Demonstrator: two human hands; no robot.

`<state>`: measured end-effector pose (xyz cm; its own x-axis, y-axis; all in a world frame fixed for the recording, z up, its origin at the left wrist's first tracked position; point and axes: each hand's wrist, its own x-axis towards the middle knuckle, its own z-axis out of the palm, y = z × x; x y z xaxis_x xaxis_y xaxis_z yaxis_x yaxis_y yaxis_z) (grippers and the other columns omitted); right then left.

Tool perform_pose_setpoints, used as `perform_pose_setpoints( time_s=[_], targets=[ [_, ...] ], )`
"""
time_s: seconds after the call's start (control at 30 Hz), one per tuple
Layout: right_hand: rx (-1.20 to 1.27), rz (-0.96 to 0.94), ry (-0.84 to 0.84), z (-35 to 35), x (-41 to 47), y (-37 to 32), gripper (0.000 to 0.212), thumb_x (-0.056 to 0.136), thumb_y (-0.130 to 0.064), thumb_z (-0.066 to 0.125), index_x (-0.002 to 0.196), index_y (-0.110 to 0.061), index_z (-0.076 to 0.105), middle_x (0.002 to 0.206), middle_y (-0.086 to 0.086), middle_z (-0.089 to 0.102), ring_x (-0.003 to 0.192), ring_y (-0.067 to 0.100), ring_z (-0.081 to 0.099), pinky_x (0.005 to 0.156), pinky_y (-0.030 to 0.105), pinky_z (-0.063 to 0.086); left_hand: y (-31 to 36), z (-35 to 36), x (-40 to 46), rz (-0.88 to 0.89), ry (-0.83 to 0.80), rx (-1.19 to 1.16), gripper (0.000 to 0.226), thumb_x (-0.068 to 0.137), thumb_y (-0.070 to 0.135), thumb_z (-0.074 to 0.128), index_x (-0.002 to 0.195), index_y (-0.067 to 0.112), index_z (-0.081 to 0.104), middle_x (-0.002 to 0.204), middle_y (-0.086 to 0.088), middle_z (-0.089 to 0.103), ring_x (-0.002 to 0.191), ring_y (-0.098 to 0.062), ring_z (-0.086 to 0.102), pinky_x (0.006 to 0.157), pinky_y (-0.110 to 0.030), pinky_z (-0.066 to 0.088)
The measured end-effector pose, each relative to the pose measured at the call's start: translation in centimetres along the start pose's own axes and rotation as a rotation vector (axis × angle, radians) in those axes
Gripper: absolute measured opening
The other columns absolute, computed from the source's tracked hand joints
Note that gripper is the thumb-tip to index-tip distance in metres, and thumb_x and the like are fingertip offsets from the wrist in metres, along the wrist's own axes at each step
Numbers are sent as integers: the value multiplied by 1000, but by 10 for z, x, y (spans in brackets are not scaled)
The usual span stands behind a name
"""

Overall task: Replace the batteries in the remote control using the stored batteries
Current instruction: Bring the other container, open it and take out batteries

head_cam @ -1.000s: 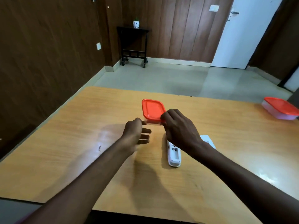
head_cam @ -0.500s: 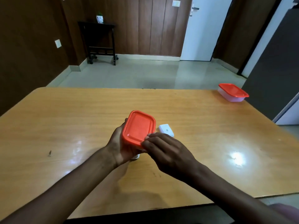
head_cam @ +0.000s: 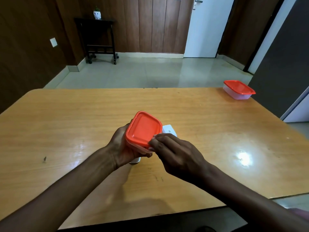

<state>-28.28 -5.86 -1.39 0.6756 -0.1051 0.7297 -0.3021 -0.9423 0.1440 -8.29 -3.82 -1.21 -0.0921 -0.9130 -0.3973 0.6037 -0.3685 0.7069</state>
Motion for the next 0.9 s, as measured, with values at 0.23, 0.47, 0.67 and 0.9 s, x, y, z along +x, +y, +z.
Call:
perform_pose_setpoints(
  time_s=[0.23,0.47,0.67,0.9],
  targets=[
    [32,205,162,-11,8,8,16,97,2,60,103,6,73,93,16,71,81,29,68,68,33,56,8,2,-9,-15,-17,8,48,100,42,46,122,1,57,105,-25,67,84,-37,65,73,-46,52],
    [229,417,240,-18,8,24,38,95,14,48,126,-1,64,111,14,62,96,22,69,81,25,61,6,7,-14,-14,-37,-119,49,76,33,67,123,21,59,121,-29,49,90,-40,58,68,-44,54],
    [350,997,290,-10,-3,57,32,103,-3,41,122,-14,64,115,1,54,73,11,76,68,13,58,4,6,-16,-22,-8,-175,45,102,50,41,126,19,63,131,-36,56,84,-38,65,63,-43,56],
    [437,1580,-83,9,-25,86,50,87,-2,47,136,-7,55,114,11,64,87,33,69,75,47,63,-1,7,-18,-10,74,-119,52,100,56,41,131,20,63,141,-33,52,104,-39,56,71,-43,54]
  ],
)
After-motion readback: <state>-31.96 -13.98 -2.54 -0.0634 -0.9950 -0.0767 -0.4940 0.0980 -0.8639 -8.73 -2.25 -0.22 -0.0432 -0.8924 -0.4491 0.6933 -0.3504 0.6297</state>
